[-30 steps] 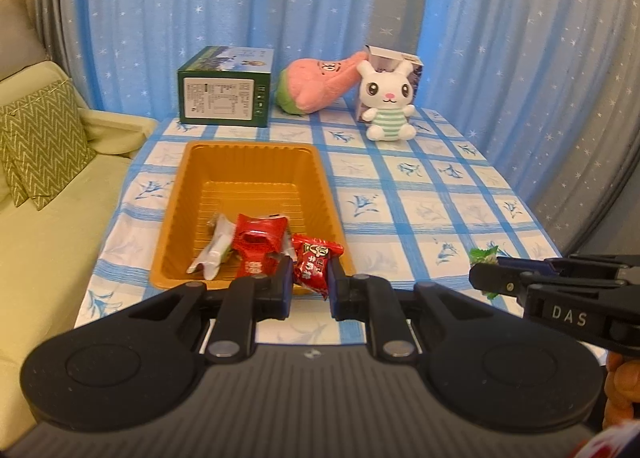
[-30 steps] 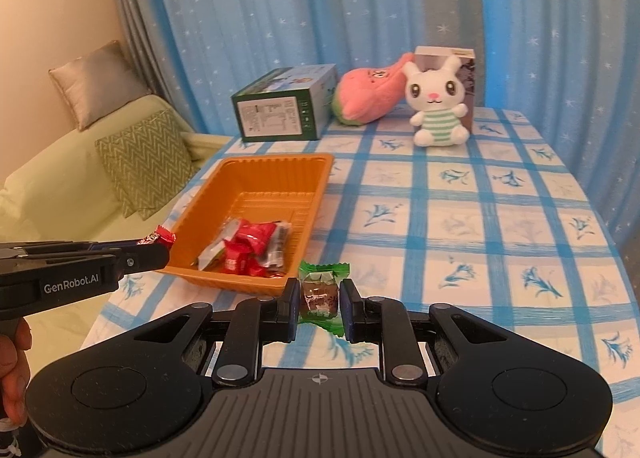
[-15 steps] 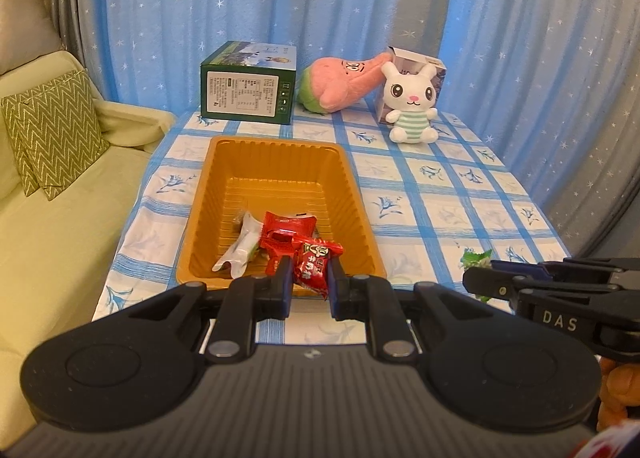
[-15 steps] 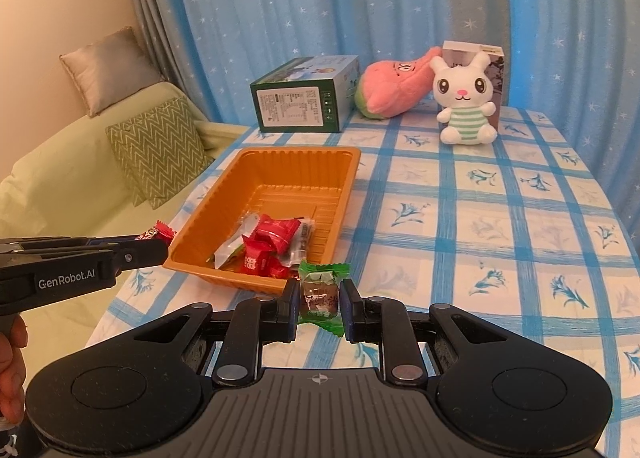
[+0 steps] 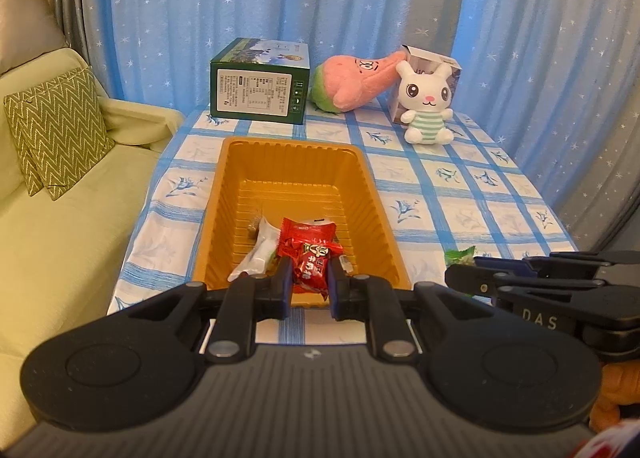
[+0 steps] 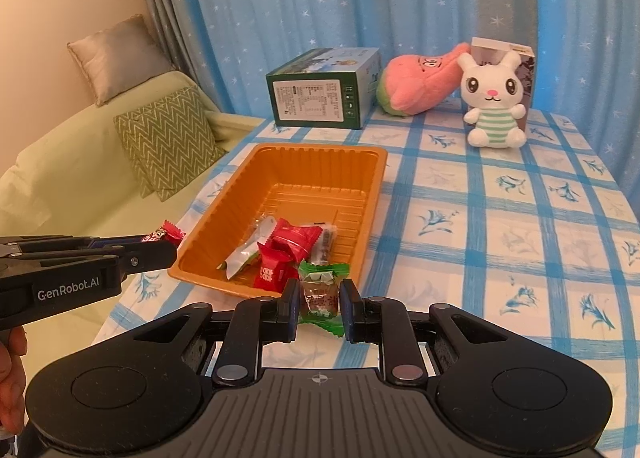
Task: Organize snacks
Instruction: 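Carry both small candies over the orange tray, then lower both candies into the tray and open both grippers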
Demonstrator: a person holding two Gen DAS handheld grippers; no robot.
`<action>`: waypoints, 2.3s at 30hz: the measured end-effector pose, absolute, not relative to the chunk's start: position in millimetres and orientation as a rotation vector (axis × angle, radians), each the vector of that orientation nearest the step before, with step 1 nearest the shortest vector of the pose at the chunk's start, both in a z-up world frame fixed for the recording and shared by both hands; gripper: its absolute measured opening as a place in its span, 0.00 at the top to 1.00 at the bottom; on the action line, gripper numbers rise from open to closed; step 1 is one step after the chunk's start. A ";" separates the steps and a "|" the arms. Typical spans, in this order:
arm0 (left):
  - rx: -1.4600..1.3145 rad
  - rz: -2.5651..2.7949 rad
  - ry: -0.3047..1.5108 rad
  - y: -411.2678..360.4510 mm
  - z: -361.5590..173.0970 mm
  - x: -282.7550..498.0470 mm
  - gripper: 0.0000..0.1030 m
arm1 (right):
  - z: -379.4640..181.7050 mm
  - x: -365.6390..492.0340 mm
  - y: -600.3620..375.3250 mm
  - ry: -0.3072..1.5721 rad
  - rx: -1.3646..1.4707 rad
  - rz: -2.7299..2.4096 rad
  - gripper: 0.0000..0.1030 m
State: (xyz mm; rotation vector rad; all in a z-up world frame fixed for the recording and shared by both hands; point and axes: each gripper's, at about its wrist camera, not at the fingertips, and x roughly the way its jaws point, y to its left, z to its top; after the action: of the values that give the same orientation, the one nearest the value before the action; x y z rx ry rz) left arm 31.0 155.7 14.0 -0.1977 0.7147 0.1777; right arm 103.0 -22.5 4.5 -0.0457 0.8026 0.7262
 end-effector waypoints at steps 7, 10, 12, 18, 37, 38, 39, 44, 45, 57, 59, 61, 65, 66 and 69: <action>-0.194 0.179 0.722 166.2 10.4 45.0 0.85 | -1.4 116.3 -7.5 0.813 -0.056 0.738 0.79; -0.193 0.173 0.727 170.2 8.0 53.0 0.85 | -4.3 125.1 -1.8 0.817 -0.057 0.738 0.79; -0.195 0.170 0.728 173.7 6.6 58.4 0.85 | -5.9 132.1 2.0 0.820 -0.056 0.737 0.79; -0.195 0.162 0.737 185.6 2.4 80.1 0.85 | -8.8 154.6 14.3 0.817 -0.059 0.740 0.79; -0.163 0.146 0.771 220.2 -23.4 152.4 0.85 | -35.7 220.2 63.4 0.838 -0.097 0.754 0.79; -0.163 0.146 0.773 221.8 -24.9 155.1 0.85 | -36.9 222.7 65.0 0.840 -0.096 0.753 0.79; -0.163 0.145 0.775 223.4 -26.3 158.4 0.85 | -37.8 225.7 66.4 0.841 -0.097 0.752 0.79; -0.163 0.142 0.784 230.2 -32.8 171.2 0.85 | -40.6 238.2 71.8 0.843 -0.095 0.747 0.79; -0.161 0.140 0.785 230.8 -33.9 173.4 0.85 | -41.0 240.3 72.2 0.844 -0.091 0.746 0.79; -0.171 0.143 0.801 238.4 -50.7 177.3 0.47 | -49.8 247.3 66.0 0.871 -0.060 0.739 0.79; -0.152 0.143 0.807 236.5 -52.1 173.1 0.44 | -50.8 246.8 65.7 0.875 -0.059 0.737 0.79; -0.134 0.143 0.811 234.3 -52.7 169.4 0.41 | -50.2 246.5 66.3 0.875 -0.056 0.737 0.79; -0.139 0.140 0.810 234.0 -51.3 164.6 0.41 | -46.4 244.9 68.3 0.868 -0.053 0.744 0.79; -0.139 0.139 0.810 234.1 -50.4 164.2 0.41 | -45.3 244.4 69.6 0.866 -0.053 0.746 0.79; -0.133 0.138 0.809 233.2 -48.1 163.6 0.41 | -41.6 242.9 71.5 0.858 -0.051 0.749 0.79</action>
State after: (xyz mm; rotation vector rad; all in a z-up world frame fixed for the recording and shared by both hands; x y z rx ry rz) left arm 163.6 233.2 -48.1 -0.1331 0.8092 0.1379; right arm 242.9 71.5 -41.6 -0.0511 0.8585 0.7491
